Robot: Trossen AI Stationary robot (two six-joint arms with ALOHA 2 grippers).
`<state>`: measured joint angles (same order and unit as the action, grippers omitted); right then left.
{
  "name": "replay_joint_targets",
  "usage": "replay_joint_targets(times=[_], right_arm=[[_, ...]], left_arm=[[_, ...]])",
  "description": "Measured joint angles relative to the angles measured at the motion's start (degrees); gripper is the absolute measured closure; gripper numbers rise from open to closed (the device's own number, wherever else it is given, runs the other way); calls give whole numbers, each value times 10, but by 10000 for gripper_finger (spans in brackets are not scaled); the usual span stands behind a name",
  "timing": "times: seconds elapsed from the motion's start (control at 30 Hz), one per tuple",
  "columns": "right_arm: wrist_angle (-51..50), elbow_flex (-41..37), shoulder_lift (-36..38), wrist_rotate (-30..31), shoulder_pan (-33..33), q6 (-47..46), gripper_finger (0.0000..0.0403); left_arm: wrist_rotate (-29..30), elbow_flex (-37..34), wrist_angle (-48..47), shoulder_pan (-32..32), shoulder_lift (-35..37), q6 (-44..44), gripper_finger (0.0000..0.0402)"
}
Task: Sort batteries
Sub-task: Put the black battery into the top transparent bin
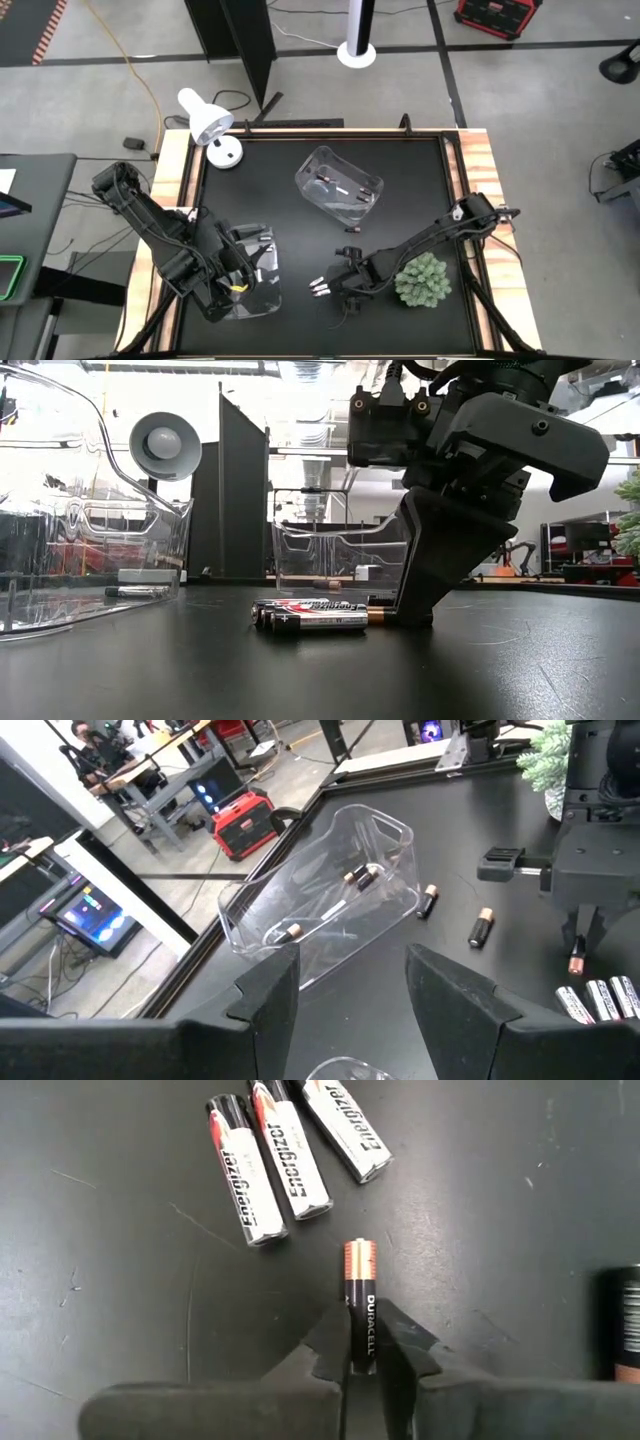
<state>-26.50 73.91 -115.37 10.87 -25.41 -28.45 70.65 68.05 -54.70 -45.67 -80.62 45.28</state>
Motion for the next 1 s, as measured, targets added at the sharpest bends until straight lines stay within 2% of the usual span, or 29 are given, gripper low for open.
replay_joint_targets(times=[0.23,0.83,1.0], right_arm=[[2,5,-1,3,0,24,383],[-58,62,-3,10,9,87,388],[-122,107,-3,11,11,115,388]], left_arm=[[0,0,0,0,0,0,224],[0,0,0,0,0,0,224],[0,0,0,0,0,0,224]])
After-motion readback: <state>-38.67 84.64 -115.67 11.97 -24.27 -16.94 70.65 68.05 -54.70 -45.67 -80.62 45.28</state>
